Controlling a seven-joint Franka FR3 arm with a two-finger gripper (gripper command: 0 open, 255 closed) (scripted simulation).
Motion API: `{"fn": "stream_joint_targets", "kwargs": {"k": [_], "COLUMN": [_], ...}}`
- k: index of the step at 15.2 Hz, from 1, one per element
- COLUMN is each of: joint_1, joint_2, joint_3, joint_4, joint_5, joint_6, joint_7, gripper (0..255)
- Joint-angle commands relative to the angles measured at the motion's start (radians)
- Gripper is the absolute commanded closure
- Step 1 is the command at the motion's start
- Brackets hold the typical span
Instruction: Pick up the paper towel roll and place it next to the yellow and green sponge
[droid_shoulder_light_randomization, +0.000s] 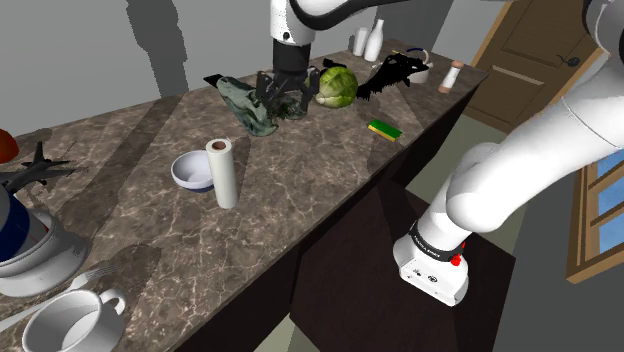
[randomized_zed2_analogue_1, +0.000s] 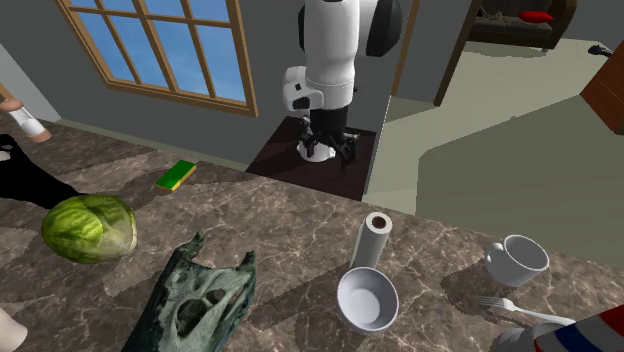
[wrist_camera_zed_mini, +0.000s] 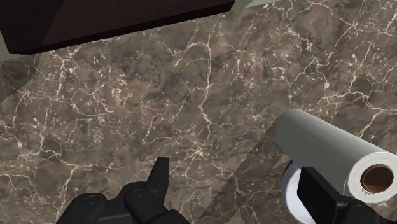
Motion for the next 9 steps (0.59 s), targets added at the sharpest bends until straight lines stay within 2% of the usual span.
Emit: {"fn": "stream_joint_targets", "kwargs": {"k": [1, 9], "joint_1": [0.008, 0.048], "joint_2": [0.066, 0.348], "joint_3": [0.025, 0.097], "joint_4": [0.033, 0.242], "joint_5": [0.001, -0.044], "joint_6": [0.036, 0.111], "joint_7": [0.038, 0.187], "gripper": [0, 0]}}
